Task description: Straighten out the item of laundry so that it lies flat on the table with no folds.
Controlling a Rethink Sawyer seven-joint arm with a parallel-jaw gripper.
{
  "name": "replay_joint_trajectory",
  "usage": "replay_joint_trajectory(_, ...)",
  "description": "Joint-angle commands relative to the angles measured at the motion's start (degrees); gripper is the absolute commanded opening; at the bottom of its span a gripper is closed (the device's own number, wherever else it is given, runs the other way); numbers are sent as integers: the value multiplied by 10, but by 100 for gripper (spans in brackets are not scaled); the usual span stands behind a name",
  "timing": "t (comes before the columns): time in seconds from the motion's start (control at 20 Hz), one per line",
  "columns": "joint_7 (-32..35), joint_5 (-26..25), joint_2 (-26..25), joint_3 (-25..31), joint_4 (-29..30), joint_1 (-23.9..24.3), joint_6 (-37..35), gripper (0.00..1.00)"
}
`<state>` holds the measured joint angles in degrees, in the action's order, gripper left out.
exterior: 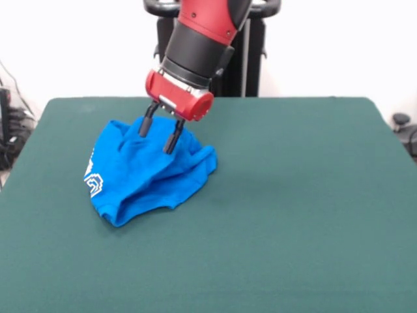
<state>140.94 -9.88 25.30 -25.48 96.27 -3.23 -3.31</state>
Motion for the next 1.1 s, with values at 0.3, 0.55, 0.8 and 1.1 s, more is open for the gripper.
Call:
replay_joint_trajectory(0.3, 54, -1, -80, 70, 4, -2, 66, 100)
replay_joint_trajectory(0.55, 56, 1, -99, 69, 0, 3, 98, 100)
replay_joint_trajectory(0.8, 60, 7, -99, 82, 2, 7, 114, 100)
replay_joint_trajectory(1.1, 47, -3, -81, 97, 9, 16, 100, 100)
